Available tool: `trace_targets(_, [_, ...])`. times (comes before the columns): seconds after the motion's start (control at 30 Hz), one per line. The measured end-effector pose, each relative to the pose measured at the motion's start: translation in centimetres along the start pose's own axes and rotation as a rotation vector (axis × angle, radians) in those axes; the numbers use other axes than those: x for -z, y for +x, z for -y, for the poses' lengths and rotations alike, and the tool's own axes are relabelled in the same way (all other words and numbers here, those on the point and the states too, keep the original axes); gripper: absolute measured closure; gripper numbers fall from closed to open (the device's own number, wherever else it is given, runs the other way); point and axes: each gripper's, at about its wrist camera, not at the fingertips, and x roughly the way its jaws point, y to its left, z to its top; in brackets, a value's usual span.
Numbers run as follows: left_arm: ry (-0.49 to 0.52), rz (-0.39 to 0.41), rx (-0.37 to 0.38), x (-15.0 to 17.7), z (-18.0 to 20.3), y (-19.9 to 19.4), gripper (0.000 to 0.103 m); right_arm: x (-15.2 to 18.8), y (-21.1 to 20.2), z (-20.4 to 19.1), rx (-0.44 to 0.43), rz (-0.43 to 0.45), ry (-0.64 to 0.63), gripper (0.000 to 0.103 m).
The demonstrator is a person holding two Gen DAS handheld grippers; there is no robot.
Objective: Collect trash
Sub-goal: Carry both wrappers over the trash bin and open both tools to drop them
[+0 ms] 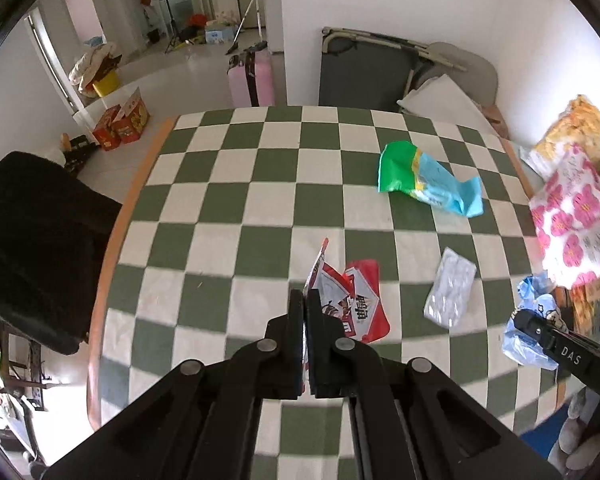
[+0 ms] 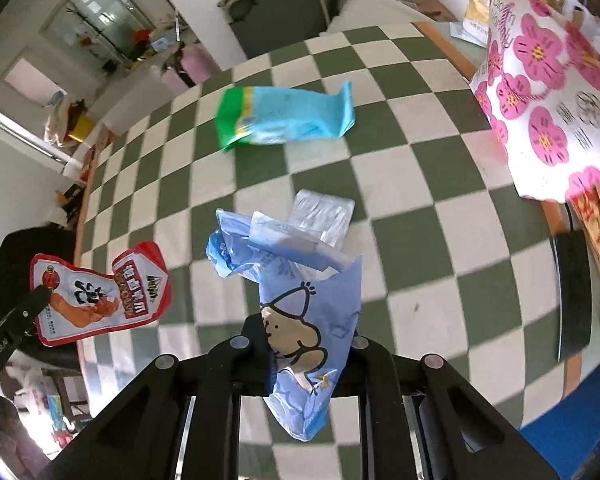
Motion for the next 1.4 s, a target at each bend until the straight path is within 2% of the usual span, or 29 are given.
trace_targets(0.2, [0.029, 0.049, 0.042, 6.4, -3.4, -5.4, 0.103, 8.2, -4.2, -3.0, -0.012, 0.048, -0.024, 0.087])
trace_targets(0.33, [0.059, 0.051, 0.083, 11.5, -5.8, -8.3, 0.103, 15.5, -7.0, -4.8, 0.003, 0.08, -0.028, 0.087])
trace_targets(0.5, [0.082, -0.01, 0.105, 18.4, -8.2, -9.6, 0.103, 25.7, -8.8, -5.9, 0.019, 0.057, -0.003, 0.087])
trace_targets(0.67, [0.081, -0.129, 0.098, 25.0, -9.4, -7.7, 0.103, 33.6, -6.8, -5.3, 0.016, -0.049, 0.015, 0.087])
trace_targets(0.83, [0.051, -0.264, 0.071, 30.7, -9.9, -2.4, 0.103, 39.5, -1.5, -3.8, 0.019, -0.182, 0.017, 0.087])
trace_targets(1.0, [-0.004, -0.393, 0.057, 35.8, -10.2, 7.5, 0.103, 43.0, 6.7, -1.8, 0.012, -0.282, 0.004, 0.087])
trace_targets(1.17, [-0.024, -0.492, 0.049, 40.6, -10.2, 18.4, 0.103, 45.7, 18.1, 0.6, -0.007, -0.365, 0.003, 0.087])
trace_targets(1.3, [-0.044, -0.563, 0.074, 44.6, -10.8, 26.1, 0.095, 47.8, 27.4, 1.9, -0.032, -0.422, -0.003, 0.086])
trace_targets(1.4, [-0.085, -0.606, 0.095, 47.0, -11.6, 30.3, 0.095, 49.7, 34.2, 2.7, -0.069, -0.468, -0.006, 0.078])
